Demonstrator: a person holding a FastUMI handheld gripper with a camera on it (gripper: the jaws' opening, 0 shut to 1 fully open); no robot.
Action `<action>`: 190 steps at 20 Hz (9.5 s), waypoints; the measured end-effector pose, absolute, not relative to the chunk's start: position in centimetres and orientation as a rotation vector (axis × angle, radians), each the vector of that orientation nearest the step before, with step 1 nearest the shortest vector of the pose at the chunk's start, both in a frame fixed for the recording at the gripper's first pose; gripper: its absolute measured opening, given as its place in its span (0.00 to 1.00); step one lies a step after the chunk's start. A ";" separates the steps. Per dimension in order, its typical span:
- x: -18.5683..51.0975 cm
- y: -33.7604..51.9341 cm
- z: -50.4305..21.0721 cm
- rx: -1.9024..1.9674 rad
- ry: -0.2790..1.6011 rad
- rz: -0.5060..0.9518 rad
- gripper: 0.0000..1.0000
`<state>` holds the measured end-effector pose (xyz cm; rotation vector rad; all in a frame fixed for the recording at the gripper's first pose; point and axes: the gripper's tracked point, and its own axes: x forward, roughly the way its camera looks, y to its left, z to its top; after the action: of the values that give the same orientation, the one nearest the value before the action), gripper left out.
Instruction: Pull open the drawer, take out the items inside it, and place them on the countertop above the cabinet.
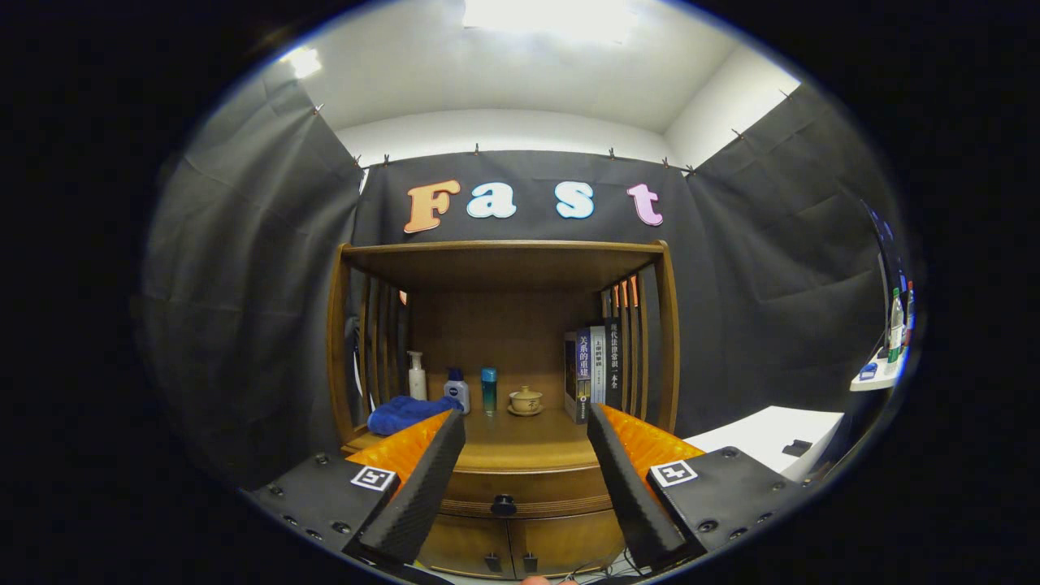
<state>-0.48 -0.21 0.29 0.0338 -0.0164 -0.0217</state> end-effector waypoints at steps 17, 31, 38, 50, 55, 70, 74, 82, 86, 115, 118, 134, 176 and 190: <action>-0.5 -0.1 0.1 0.034 -0.007 -0.027 0.98; 4.1 1.1 -6.8 0.046 0.069 -0.022 0.98; 6.9 3.3 -16.3 0.025 0.176 0.008 0.98; 11.8 3.8 -29.3 -0.034 0.318 0.003 0.89; 12.7 3.9 -30.0 0.023 0.339 0.012 0.71; 12.5 3.0 -29.7 0.057 0.336 -0.003 0.46; 11.6 3.0 -29.3 0.070 0.322 -0.006 0.46; 7.8 2.8 -28.3 0.050 0.305 0.003 0.46; 5.2 2.8 -27.7 0.058 0.311 0.010 0.45; -1.3 3.2 -27.7 0.045 0.387 0.032 0.74; -1.7 3.9 -27.8 0.057 0.405 0.054 0.90; 9.6 2.6 -5.7 0.041 0.292 0.188 0.92; 10.8 1.7 -20.4 0.093 0.906 0.101 0.21; 21.0 2.6 -12.3 0.046 0.744 0.065 0.21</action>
<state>21.05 2.57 -12.33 0.0465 0.7440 0.0653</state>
